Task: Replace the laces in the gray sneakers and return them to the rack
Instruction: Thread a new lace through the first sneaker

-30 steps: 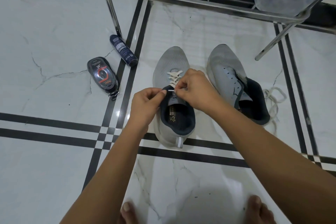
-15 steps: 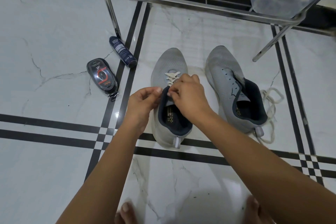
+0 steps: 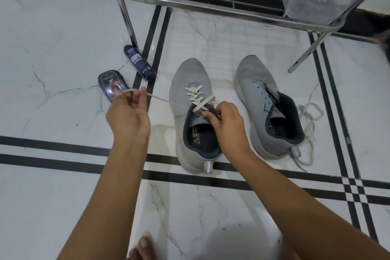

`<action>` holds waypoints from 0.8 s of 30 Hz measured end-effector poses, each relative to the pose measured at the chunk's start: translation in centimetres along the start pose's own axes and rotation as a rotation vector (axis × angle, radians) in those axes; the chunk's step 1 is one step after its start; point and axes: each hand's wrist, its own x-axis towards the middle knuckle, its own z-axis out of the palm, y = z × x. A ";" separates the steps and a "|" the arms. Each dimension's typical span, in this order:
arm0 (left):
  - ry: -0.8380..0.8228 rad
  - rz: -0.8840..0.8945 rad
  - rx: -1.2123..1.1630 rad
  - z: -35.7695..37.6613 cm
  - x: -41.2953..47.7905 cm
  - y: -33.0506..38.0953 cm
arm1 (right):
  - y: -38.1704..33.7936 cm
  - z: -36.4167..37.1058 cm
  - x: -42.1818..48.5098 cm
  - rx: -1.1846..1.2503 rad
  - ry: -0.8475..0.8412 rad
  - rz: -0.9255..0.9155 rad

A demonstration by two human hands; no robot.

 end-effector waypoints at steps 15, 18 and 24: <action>0.017 0.144 0.305 -1.1 -0.5 -1.9 | 0.4 0.4 0.0 0.043 0.130 0.004; -0.068 -0.127 0.638 -1.8 -3.4 -5.2 | 0.1 0.2 0.0 0.056 0.105 0.025; -0.178 0.161 0.802 -1.2 -3.3 -5.5 | 0.5 -0.6 0.5 0.029 0.103 0.059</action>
